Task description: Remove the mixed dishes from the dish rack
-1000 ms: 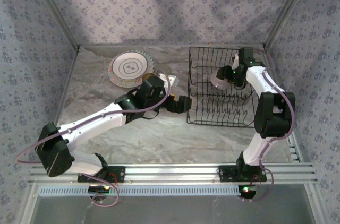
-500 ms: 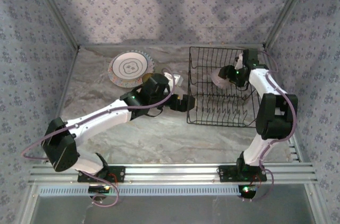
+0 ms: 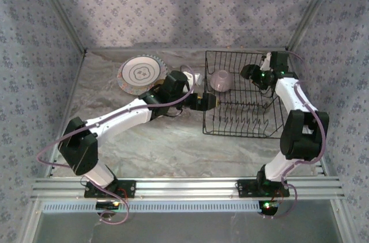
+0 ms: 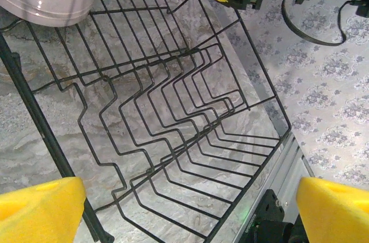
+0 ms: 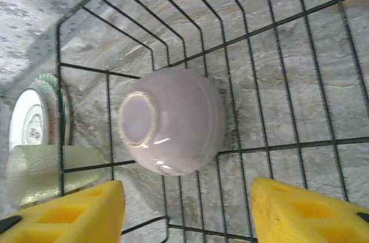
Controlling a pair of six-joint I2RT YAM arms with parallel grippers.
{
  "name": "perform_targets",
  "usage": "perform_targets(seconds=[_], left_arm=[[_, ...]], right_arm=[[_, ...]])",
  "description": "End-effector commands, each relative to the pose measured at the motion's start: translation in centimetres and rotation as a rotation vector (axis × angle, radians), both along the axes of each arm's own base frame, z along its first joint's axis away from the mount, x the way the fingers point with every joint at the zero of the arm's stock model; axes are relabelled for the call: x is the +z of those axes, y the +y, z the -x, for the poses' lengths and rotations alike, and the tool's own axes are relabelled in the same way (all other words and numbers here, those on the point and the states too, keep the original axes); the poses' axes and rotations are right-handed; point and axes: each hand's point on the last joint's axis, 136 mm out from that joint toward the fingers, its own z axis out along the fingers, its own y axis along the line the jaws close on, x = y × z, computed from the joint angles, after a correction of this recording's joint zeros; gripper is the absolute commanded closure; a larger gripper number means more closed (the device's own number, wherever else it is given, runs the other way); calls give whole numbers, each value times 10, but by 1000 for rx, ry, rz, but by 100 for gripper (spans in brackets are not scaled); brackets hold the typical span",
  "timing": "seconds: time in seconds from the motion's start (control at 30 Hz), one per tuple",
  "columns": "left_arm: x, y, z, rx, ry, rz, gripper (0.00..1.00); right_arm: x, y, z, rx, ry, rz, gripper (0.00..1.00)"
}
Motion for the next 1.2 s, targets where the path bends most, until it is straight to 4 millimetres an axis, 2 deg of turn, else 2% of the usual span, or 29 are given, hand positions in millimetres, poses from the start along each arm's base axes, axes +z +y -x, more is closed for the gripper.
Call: perform_targets(seconds=[0.0, 0.1, 0.27, 0.57, 0.7, 0.97, 1.17], left_arm=[[20, -6, -4, -14, -22, 58, 6], [22, -4, -4, -15, -40, 62, 5], [26, 1, -1, -13, -63, 72, 2], [23, 25, 3, 34, -70, 57, 1], [21, 31, 4, 48, -71, 52, 1], [14, 36, 5, 56, -63, 43, 1], [11, 37, 6, 53, -57, 37, 1]], right_arm=[[2, 5, 1, 36, 20, 136, 11], [0, 11, -5, 72, 28, 203, 0], [-12, 33, -19, 155, 92, 333, 0], [-37, 71, -43, 259, 166, 395, 0], [-46, 88, -46, 299, 190, 403, 0], [-72, 92, -50, 328, 273, 459, 0], [-92, 89, -44, 366, 363, 501, 0]])
